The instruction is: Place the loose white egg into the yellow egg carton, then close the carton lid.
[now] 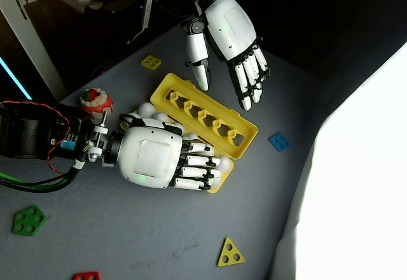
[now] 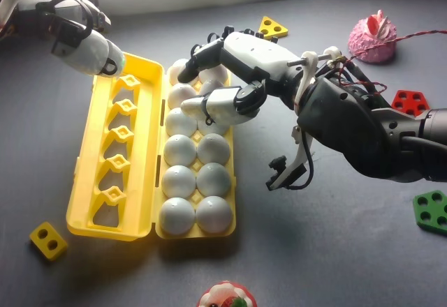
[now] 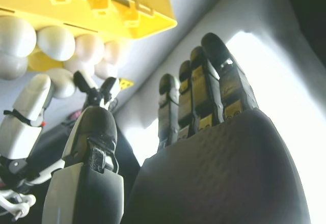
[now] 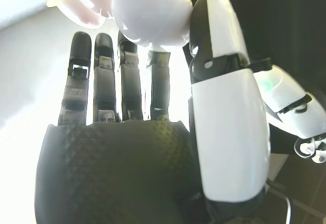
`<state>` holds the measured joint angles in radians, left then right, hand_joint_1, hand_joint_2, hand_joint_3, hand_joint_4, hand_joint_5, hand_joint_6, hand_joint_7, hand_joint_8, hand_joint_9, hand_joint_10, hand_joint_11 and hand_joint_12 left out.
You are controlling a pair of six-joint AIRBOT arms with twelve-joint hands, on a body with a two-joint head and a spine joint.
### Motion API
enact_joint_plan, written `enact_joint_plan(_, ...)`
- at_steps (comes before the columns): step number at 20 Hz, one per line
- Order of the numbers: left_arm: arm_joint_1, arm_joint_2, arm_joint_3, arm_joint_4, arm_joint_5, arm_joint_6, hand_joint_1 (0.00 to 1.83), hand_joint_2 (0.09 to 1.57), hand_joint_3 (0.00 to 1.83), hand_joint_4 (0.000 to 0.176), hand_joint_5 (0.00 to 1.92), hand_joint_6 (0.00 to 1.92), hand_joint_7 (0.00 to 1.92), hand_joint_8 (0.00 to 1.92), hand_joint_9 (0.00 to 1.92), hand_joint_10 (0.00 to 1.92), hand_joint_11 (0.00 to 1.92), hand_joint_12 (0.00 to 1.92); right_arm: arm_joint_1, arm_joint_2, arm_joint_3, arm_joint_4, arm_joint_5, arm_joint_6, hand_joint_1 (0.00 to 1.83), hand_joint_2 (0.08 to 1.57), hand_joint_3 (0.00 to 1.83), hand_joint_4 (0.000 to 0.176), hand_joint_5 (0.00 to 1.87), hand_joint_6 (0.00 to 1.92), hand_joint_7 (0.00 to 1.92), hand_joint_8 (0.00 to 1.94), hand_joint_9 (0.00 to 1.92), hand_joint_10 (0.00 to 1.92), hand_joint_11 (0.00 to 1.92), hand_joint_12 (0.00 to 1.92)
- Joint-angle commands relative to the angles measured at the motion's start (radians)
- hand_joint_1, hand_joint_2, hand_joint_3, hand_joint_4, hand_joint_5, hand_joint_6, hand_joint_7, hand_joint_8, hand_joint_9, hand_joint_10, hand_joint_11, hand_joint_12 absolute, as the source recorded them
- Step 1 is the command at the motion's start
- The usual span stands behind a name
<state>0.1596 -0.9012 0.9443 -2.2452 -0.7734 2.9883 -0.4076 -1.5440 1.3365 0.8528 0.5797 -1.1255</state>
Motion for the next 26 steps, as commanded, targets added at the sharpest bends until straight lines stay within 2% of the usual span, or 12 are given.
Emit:
enact_joint_plan(1, -0.011, -0.002, 0.003, 0.051, 0.033, 0.003, 0.34, 1.38, 0.00, 0.049, 0.23, 0.00, 0.19, 0.00, 0.23, 0.00, 0.00, 0.87, 0.005, 0.002, 0.002, -0.040, 0.089, 0.010, 0.90, 1.07, 0.00, 0.000, 0.68, 0.12, 0.37, 0.00, 0.25, 0.00, 0.00, 0.81)
enact_joint_plan(4, -0.011, -0.002, 0.003, 0.051, 0.033, 0.003, 0.37, 1.37, 0.00, 0.044, 0.24, 0.00, 0.20, 0.00, 0.23, 0.00, 0.00, 0.90, 0.002, 0.002, 0.002, -0.050, 0.089, 0.010, 0.84, 1.05, 0.00, 0.000, 0.56, 0.01, 0.33, 0.00, 0.22, 0.00, 0.00, 0.66)
enact_joint_plan(7, -0.013, 0.000, 0.007, 0.043, 0.033, 0.003, 0.38, 1.37, 0.00, 0.041, 0.25, 0.01, 0.21, 0.01, 0.25, 0.01, 0.00, 0.90, 0.007, 0.009, 0.002, -0.083, 0.090, 0.010, 0.81, 1.02, 0.00, 0.000, 0.44, 0.00, 0.30, 0.00, 0.23, 0.00, 0.00, 0.71)
enact_joint_plan(9, -0.021, -0.001, 0.016, 0.027, 0.027, 0.000, 0.34, 1.38, 0.00, 0.053, 0.21, 0.00, 0.19, 0.00, 0.22, 0.00, 0.00, 0.85, 0.013, 0.038, -0.005, -0.102, 0.090, 0.010, 0.77, 1.04, 0.00, 0.000, 0.38, 0.00, 0.26, 0.00, 0.21, 0.00, 0.00, 0.70)
enact_joint_plan(11, -0.023, -0.002, 0.028, 0.023, 0.021, -0.056, 0.35, 1.38, 0.00, 0.055, 0.20, 0.00, 0.18, 0.00, 0.22, 0.00, 0.00, 0.84, 0.015, 0.081, -0.021, -0.130, 0.091, 0.011, 0.76, 1.04, 0.00, 0.000, 0.37, 0.00, 0.26, 0.00, 0.21, 0.00, 0.00, 0.71)
enact_joint_plan(14, -0.022, -0.009, 0.054, 0.000, 0.011, -0.131, 0.31, 1.39, 0.00, 0.054, 0.21, 0.00, 0.19, 0.00, 0.23, 0.00, 0.00, 0.86, 0.011, 0.171, -0.071, -0.190, 0.097, 0.008, 0.80, 1.03, 0.00, 0.000, 0.36, 0.00, 0.27, 0.00, 0.22, 0.00, 0.00, 0.67)
enact_joint_plan(15, -0.020, -0.011, 0.063, -0.001, 0.005, -0.168, 0.32, 1.39, 0.00, 0.055, 0.21, 0.00, 0.20, 0.00, 0.24, 0.01, 0.00, 0.88, 0.008, 0.215, -0.101, -0.213, 0.097, 0.001, 0.79, 1.04, 0.00, 0.000, 0.36, 0.00, 0.27, 0.00, 0.23, 0.01, 0.00, 0.71)
enact_joint_plan(18, -0.018, -0.017, 0.085, -0.002, -0.012, -0.216, 0.35, 1.37, 0.00, 0.051, 0.24, 0.01, 0.22, 0.00, 0.28, 0.02, 0.00, 0.94, -0.010, 0.335, -0.190, -0.222, 0.084, -0.061, 0.69, 1.07, 0.00, 0.000, 0.32, 0.00, 0.23, 0.00, 0.20, 0.01, 0.00, 0.59)
enact_joint_plan(19, -0.016, -0.021, 0.096, -0.002, -0.017, -0.229, 0.37, 1.36, 0.00, 0.044, 0.29, 0.02, 0.24, 0.01, 0.29, 0.02, 0.00, 1.01, -0.015, 0.379, -0.222, -0.222, 0.070, -0.076, 0.62, 1.05, 0.00, 0.000, 0.33, 0.00, 0.24, 0.00, 0.20, 0.01, 0.00, 0.70)
enact_joint_plan(23, 0.015, -0.027, 0.127, -0.027, -0.031, -0.250, 0.34, 1.37, 0.00, 0.035, 0.30, 0.02, 0.24, 0.01, 0.28, 0.01, 0.00, 1.02, -0.052, 0.544, -0.344, -0.230, 0.057, -0.163, 0.54, 1.04, 0.00, 0.000, 0.35, 0.01, 0.28, 0.01, 0.23, 0.02, 0.00, 0.86)
enact_joint_plan(24, 0.024, -0.027, 0.131, -0.041, -0.038, -0.254, 0.26, 1.36, 0.00, 0.041, 0.30, 0.02, 0.29, 0.02, 0.32, 0.02, 0.00, 1.01, -0.059, 0.578, -0.370, -0.230, 0.051, -0.173, 0.33, 1.08, 0.01, 0.000, 0.37, 0.01, 0.32, 0.01, 0.27, 0.03, 0.00, 0.95)
enact_joint_plan(26, 0.047, -0.027, 0.131, -0.054, -0.046, -0.308, 0.26, 1.35, 0.00, 0.037, 0.32, 0.01, 0.32, 0.01, 0.34, 0.02, 0.00, 1.03, -0.070, 0.636, -0.425, -0.230, 0.047, -0.232, 0.24, 1.10, 0.01, 0.000, 0.35, 0.00, 0.32, 0.00, 0.27, 0.02, 0.00, 0.93)
